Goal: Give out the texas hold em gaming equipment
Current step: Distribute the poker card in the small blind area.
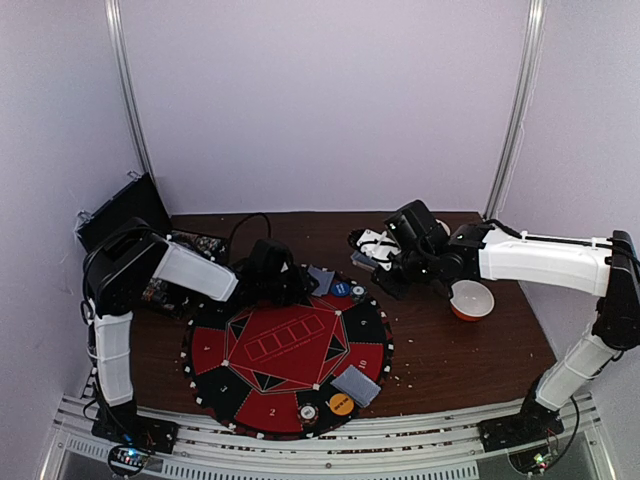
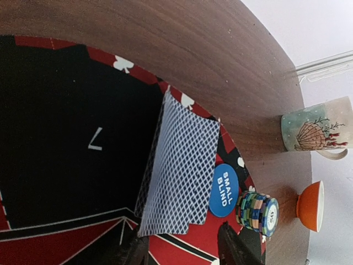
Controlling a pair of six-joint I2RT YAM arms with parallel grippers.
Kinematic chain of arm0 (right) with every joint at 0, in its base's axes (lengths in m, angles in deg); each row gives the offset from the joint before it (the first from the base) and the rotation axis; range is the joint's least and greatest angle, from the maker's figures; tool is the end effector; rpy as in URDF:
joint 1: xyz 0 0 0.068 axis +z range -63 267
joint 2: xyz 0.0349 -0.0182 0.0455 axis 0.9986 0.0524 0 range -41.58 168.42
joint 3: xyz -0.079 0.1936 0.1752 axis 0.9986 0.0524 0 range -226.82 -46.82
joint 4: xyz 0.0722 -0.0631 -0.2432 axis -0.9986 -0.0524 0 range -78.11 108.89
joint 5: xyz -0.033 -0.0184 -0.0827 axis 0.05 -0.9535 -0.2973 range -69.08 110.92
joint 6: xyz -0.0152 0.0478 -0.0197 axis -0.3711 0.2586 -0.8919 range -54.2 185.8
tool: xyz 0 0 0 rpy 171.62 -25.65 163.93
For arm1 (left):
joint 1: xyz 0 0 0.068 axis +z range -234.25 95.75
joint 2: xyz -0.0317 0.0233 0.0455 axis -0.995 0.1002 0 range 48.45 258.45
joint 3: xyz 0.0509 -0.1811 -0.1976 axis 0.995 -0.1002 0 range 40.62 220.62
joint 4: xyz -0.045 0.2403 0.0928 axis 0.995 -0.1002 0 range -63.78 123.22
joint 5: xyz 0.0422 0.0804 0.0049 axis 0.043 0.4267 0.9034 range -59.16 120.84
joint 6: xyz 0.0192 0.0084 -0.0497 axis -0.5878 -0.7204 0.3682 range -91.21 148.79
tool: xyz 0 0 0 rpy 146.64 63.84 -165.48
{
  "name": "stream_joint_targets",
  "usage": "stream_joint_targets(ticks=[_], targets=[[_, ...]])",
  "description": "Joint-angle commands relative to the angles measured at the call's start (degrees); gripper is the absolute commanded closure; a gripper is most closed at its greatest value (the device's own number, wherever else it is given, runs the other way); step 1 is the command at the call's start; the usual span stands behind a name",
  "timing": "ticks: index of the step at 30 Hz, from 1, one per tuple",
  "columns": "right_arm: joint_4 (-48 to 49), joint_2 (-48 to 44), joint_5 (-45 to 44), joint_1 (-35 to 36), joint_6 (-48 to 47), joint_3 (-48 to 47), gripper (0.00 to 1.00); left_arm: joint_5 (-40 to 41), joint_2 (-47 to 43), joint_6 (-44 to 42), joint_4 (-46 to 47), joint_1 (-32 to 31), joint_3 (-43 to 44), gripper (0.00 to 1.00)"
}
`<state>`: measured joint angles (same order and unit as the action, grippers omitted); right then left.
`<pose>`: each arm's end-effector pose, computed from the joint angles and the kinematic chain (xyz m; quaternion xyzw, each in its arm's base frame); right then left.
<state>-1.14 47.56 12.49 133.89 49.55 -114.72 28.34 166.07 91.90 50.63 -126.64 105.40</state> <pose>0.2417 0.2507 0.2726 -0.4498 0.7899 0.0441 0.4144 0.3147 -0.2894 0.1249 -0.1499 0.8758 -0.3766 0.2620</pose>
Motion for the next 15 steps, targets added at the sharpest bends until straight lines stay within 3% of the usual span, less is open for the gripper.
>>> stream_joint_targets(ticks=[1, 9, 15], targets=[[-0.9, -2.1, -0.8, -0.2, -0.1, -0.6, 0.72, -2.1, -3.6, -1.9, -0.4, -0.2, -1.0, 0.54], [-1.5, -2.7, -1.0, -0.2, -0.1, -0.7, 0.72, 1.8, -9.7, -7.1, -4.2, 0.7, -2.7, 0.5], [-1.9, -3.1, -1.1, -0.2, -0.2, -0.7, 0.72, -2.8, -10.3, -8.2, -5.0, 2.0, -4.7, 0.38]])
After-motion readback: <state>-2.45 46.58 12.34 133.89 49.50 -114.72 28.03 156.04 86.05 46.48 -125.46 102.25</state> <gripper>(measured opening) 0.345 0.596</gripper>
